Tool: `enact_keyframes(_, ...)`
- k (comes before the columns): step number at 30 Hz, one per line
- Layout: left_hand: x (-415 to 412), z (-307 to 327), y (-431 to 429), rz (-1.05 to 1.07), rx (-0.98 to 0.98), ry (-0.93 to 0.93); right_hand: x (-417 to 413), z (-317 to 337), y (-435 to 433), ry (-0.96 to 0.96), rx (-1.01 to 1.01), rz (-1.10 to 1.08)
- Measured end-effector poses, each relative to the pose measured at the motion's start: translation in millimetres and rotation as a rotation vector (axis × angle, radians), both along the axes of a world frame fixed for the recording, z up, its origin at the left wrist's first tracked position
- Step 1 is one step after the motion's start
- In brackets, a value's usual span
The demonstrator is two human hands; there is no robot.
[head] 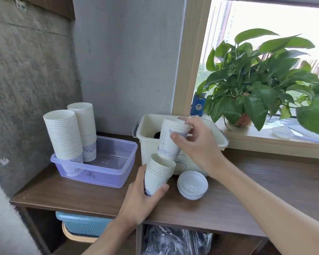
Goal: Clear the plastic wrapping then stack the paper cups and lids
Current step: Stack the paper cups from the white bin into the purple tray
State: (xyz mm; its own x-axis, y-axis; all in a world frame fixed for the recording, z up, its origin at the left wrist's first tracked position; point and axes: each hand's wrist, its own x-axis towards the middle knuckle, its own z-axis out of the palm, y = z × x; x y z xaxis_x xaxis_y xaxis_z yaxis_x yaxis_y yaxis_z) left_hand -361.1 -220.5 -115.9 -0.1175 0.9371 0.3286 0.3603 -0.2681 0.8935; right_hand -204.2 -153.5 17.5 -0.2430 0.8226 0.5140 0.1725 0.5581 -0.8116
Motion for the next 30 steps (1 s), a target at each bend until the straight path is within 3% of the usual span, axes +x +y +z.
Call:
enact_keyframes(9,0.4,-1.8,-1.8,-0.002,0.018,-0.001,-4.5,-27.2,-16.3,-0.205,-0.067,0.035)
enact_keyframes(14,0.1,-2.8,-2.5,0.003,0.025,0.02,-5.7,-36.2,-12.0,-0.246,-0.095,0.012)
enact_keyframes(22,0.6,-1.5,-3.8,0.017,0.016,0.01,-3.9,-30.3,-2.3,-0.291,-0.114,0.158)
enact_keyframes(26,1.1,-0.4,-1.7,0.067,0.014,0.003,0.4,-8.8,27.2,-0.212,-0.044,0.016)
enact_keyframes(30,1.2,-1.2,0.4,0.107,0.014,0.006,6.7,0.3,74.0,-0.465,-0.204,-0.122)
